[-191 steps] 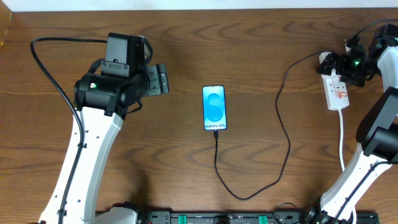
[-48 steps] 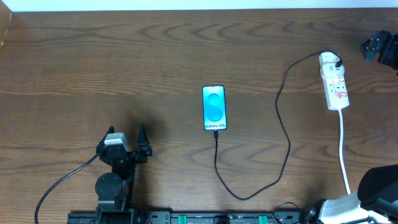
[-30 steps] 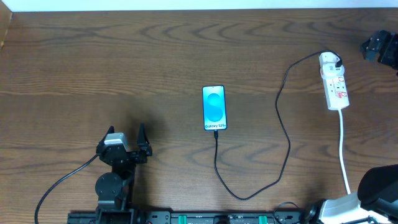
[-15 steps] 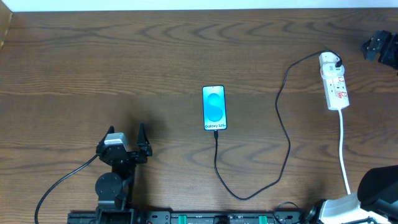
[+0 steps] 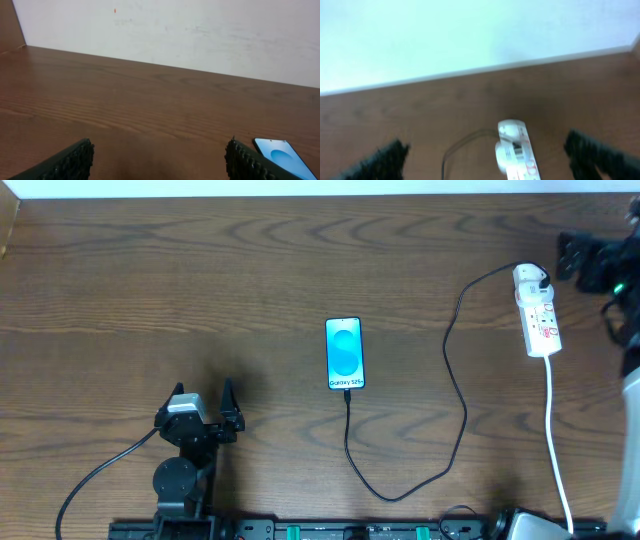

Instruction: Plug charger to phone and switch on socket

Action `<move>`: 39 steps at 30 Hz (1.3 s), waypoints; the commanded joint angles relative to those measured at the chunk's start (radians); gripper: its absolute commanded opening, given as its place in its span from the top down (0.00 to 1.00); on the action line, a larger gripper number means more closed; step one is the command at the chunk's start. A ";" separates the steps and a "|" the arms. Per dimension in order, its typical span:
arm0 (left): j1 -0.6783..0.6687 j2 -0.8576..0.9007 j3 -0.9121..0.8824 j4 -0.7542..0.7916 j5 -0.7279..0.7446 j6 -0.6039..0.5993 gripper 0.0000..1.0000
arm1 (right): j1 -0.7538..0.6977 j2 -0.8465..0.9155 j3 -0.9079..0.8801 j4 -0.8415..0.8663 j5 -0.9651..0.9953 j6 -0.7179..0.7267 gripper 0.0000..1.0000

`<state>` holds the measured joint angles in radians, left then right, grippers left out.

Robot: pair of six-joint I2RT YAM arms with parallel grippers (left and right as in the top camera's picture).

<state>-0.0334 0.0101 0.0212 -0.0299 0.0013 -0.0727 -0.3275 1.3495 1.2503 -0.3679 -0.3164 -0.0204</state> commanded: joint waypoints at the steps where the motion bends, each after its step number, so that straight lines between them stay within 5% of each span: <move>1: 0.006 -0.006 -0.017 -0.043 -0.013 0.016 0.16 | 0.033 -0.106 -0.217 0.156 0.000 0.005 0.01; 8: 0.006 -0.006 -0.017 -0.043 -0.013 0.016 0.16 | 0.041 -0.338 -0.602 0.515 0.000 0.005 0.01; 23: 0.006 -0.006 -0.017 -0.044 -0.013 0.017 0.16 | 0.041 -0.819 -1.239 0.984 0.000 0.005 0.01; 39: 0.006 -0.006 -0.017 -0.043 -0.013 0.016 0.16 | 0.042 -1.332 -1.246 0.346 0.075 0.006 0.01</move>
<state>-0.0334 0.0113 0.0231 -0.0345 0.0006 -0.0700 -0.2905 0.0475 0.0071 0.0044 -0.2729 -0.0177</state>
